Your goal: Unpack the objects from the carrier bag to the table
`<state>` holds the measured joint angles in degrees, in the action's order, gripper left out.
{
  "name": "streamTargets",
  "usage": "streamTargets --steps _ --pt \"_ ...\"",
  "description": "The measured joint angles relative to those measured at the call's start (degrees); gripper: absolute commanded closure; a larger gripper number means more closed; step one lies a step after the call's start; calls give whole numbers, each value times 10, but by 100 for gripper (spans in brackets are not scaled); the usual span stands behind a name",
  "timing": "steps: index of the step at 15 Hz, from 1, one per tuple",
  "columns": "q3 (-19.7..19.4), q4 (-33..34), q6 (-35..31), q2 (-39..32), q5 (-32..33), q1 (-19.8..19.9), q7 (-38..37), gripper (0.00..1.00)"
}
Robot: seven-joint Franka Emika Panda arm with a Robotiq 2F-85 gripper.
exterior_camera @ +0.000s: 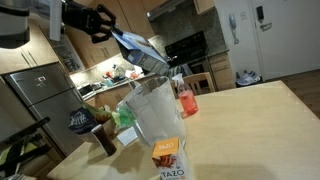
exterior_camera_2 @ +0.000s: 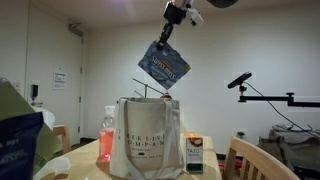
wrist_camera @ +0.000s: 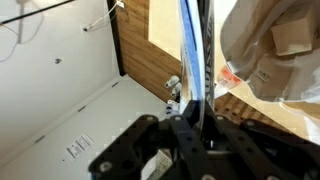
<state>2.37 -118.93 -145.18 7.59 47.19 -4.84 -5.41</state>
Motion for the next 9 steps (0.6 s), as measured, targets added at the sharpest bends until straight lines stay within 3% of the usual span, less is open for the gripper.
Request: streamTargets --steps 4,8,9 --pt "-14 -45 -8 8 16 45 -56 98" --pt "-43 -87 -59 -22 15 78 -88 98" --pt "-50 -92 -72 -37 15 83 -97 93"
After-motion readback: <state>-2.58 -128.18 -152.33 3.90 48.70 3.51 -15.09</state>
